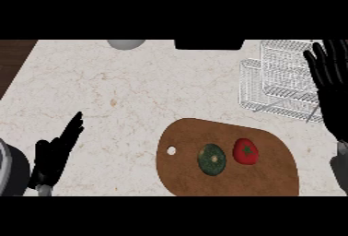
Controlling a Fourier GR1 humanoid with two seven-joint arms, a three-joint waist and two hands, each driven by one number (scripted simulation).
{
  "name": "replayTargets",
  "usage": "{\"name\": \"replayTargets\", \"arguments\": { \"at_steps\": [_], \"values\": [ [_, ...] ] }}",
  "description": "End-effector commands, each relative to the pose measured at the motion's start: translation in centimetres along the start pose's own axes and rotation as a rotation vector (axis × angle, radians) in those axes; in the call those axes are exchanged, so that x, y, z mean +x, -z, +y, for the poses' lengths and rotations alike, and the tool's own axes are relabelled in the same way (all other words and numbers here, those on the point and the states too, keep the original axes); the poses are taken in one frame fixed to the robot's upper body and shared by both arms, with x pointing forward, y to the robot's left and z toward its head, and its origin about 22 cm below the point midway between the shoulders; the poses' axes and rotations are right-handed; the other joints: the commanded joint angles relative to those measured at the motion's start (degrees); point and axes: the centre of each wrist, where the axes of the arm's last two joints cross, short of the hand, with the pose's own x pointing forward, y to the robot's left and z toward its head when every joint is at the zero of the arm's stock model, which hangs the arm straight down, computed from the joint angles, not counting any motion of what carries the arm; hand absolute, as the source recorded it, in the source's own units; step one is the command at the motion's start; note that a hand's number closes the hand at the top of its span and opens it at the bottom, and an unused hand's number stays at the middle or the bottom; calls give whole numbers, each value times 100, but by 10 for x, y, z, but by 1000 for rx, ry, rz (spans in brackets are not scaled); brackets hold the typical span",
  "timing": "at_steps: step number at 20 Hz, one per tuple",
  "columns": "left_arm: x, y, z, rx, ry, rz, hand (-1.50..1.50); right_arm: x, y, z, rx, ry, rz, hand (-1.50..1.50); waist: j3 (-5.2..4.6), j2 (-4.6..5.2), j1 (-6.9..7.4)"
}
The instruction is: Pick the squash from the cutting board and place it in the tiered basket
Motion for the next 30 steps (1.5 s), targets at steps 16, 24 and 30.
{"name": "replayTargets", "arguments": {
  "at_steps": [16,24,30],
  "values": [
    [39,42,-60,-200,-151,-265,0,-86,-31,220,-223,-338,168,-150,-13,-96,-138],
    [11,30,-52,-145,-152,-215,0,-107,-32,158,48,-848,503,-150,-97,-260,-391],
    [13,29,-57,-169,-166,-214,0,-93,-25,177,282,-1155,736,-150,-92,-284,-283]
  ]
}}
